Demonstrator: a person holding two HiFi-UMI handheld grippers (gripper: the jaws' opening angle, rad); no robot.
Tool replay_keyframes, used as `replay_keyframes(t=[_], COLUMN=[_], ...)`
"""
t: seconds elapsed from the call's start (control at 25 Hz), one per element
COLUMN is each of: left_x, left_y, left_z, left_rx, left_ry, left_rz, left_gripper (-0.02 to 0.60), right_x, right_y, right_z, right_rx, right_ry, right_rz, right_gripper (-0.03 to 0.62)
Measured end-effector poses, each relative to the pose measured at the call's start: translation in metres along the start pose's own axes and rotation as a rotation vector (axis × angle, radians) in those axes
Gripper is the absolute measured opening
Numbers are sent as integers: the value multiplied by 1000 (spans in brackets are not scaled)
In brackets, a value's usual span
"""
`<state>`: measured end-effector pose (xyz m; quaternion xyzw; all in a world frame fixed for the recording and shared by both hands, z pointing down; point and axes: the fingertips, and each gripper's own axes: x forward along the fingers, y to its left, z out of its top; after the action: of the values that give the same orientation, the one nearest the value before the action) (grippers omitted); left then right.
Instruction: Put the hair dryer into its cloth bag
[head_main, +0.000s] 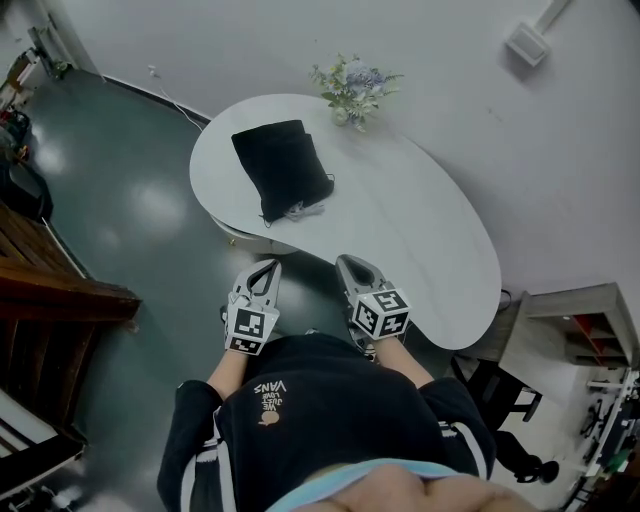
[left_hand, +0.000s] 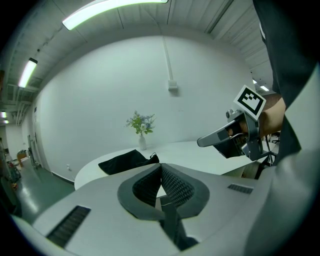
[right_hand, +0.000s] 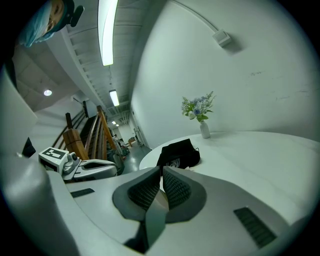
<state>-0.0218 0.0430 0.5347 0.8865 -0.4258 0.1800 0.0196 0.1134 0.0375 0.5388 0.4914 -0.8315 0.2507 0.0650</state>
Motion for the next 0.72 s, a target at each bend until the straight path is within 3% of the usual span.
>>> replay_keyframes(t=[0.72], left_x=[-29], left_y=[-23], left_z=[-8], left_rx=[-46], left_ry=[0], left_rz=[49], left_gripper=[18], right_x=[-16], right_y=[8], right_z=[-16], right_rx=[11], right_ry=[17], right_rz=[44], right_gripper=[43])
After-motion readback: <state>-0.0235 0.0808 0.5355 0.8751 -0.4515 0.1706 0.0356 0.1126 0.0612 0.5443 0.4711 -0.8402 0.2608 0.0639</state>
